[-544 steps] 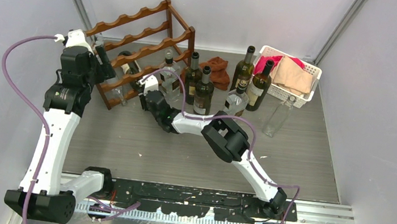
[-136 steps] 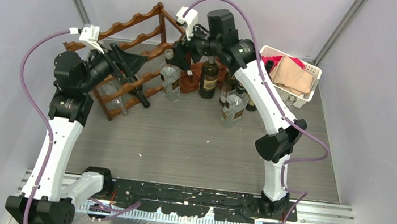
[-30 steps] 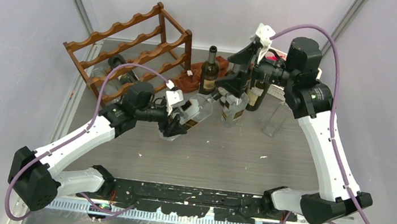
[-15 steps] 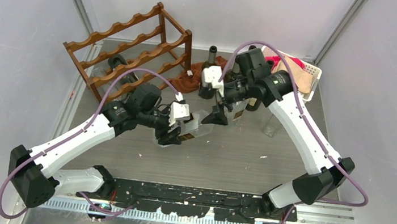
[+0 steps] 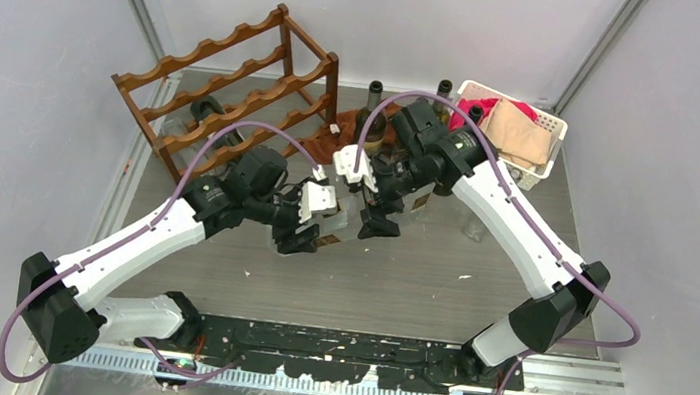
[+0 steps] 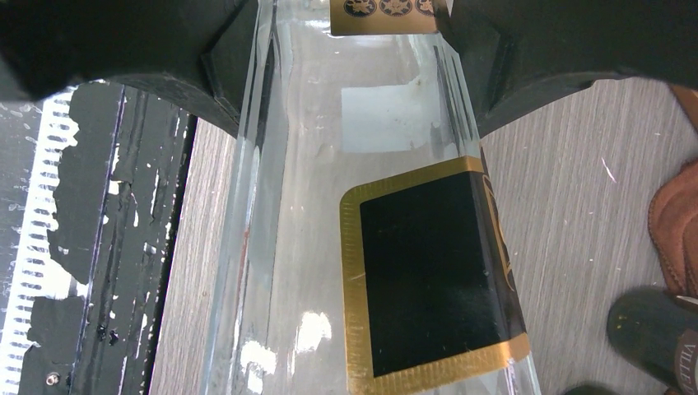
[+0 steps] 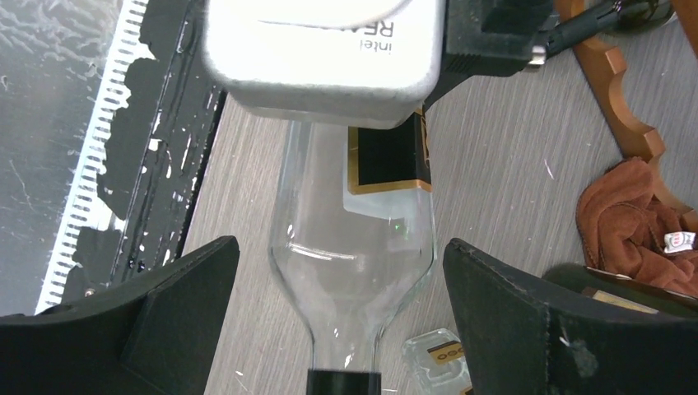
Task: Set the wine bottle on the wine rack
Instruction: Pick up the wine bottle from the center of the board.
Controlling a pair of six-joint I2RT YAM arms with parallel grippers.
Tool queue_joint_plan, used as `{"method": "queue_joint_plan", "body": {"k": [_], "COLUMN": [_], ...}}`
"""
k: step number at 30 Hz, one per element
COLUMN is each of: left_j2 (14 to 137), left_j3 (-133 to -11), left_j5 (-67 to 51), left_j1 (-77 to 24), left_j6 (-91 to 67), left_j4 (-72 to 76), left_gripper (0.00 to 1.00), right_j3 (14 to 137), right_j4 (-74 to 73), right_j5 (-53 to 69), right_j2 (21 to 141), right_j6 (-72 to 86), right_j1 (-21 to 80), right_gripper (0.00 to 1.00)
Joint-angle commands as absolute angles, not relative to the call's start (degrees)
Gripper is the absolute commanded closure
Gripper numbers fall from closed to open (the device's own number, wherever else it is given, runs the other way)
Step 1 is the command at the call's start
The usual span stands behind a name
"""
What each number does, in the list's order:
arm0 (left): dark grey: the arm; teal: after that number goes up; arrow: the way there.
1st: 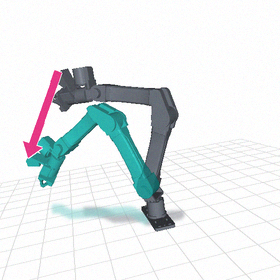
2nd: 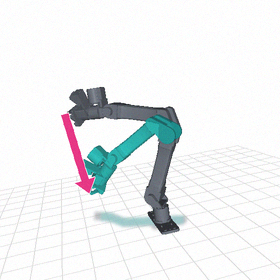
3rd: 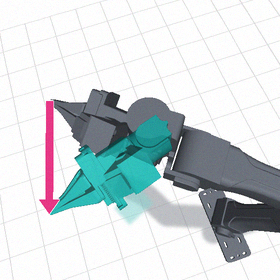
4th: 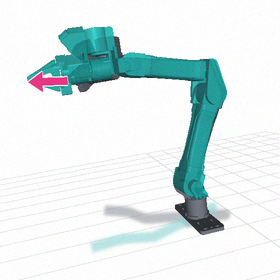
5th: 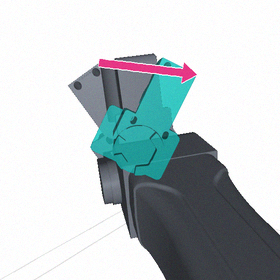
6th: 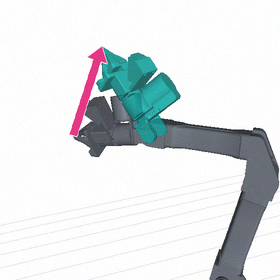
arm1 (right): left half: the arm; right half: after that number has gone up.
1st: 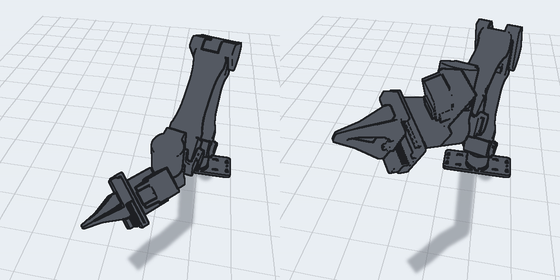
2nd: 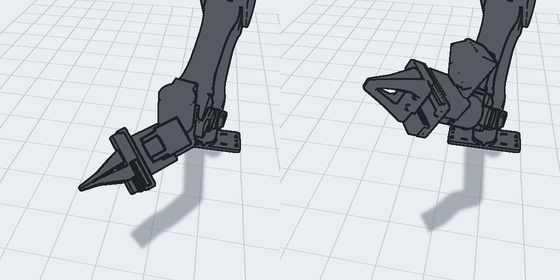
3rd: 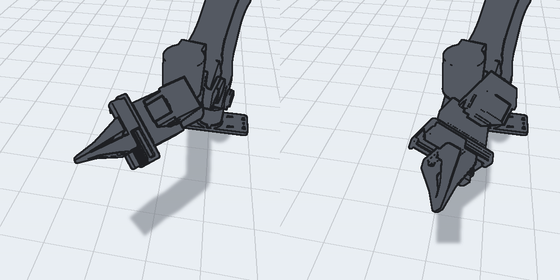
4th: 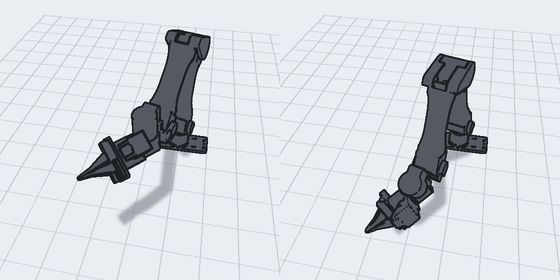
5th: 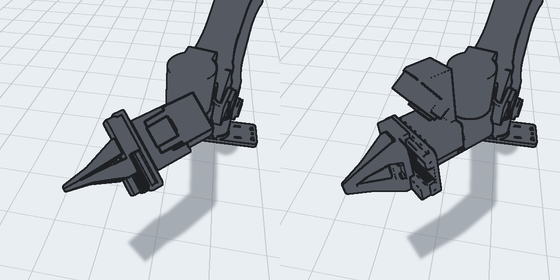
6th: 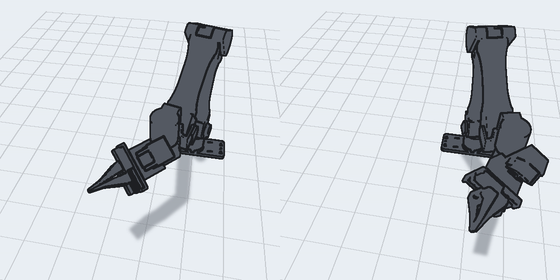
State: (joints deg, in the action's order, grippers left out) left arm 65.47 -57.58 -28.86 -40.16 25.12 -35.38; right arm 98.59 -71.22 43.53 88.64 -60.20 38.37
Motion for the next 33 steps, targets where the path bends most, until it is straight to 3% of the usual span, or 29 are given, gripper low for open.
{"method": "queue_joint_plan", "body": {"k": [1, 7, 9, 10, 13, 14, 16, 18, 21, 22, 29, 33], "left_j2": [64.01, 64.07, 64.07, 64.13, 64.25, 64.26, 64.08, 63.73, 61.34, 60.09, 51.37, 46.30], "left_j3": [-61.69, -61.91, -61.90, -61.88, -61.76, -61.71, -61.60, -61.13, -57.41, -55.96, -51.32, -52.58], "left_j5": [-31.84, -32.24, -32.14, -32.22, -32.22, -32.17, -31.90, -31.40, -31.14, -31.28, -28.77, -18.17], "left_j1": [-40.34, -40.39, -40.34, -40.34, -40.34, -40.34, -40.39, -40.34, -40.34, -40.34, -40.34, -40.26], "left_j6": [25.28, 24.87, 24.93, 24.92, 24.68, 24.37, 23.74, 22.43, 20.15, 19.60, 15.77, 9.65], "left_j4": [-27.47, -27.05, -27.21, -27.24, -26.87, -26.61, -26.27, -25.68, -22.37, -20.78, -19.64, -20.44], "left_gripper": [1.00, 1.00, 1.00, 1.00, 1.00, 0.99, 0.89, 0.50, 0.04, 0.01, 0.00, 0.00], "right_j3": [96.29, 95.19, 95.19, 95.19, 95.19, 95.19, 94.98, 94.22, 91.82, 91.05, 86.19, 82.63], "right_j4": [-64.90, -62.55, -61.99, -61.94, -62.37, -62.42, -62.34, -61.23, -56.87, -55.59, -47.98, -41.81], "right_j5": [40.89, 39.54, 39.14, 39.11, 39.47, 39.57, 39.93, 40.22, 41.34, 41.46, 41.86, 40.94], "right_j2": [87.29, 87.56, 87.33, 87.26, 86.94, 86.81, 86.53, 85.79, 84.12, 83.51, 80.84, 78.88], "right_j6": [-56.24, -54.79, -54.50, -54.49, -54.86, -54.92, -55.02, -54.35, -50.83, -49.86, -42.53, -37.58], "right_j1": [39.63, 40.34, 40.39, 40.41, 40.36, 40.35, 40.27, 40.13, 39.31, 39.09, 38.02, 37.92], "right_gripper": [0.01, 0.12, 0.20, 0.27, 0.73, 0.85, 0.98, 0.99, 0.99, 0.99, 0.99, 0.99]}}
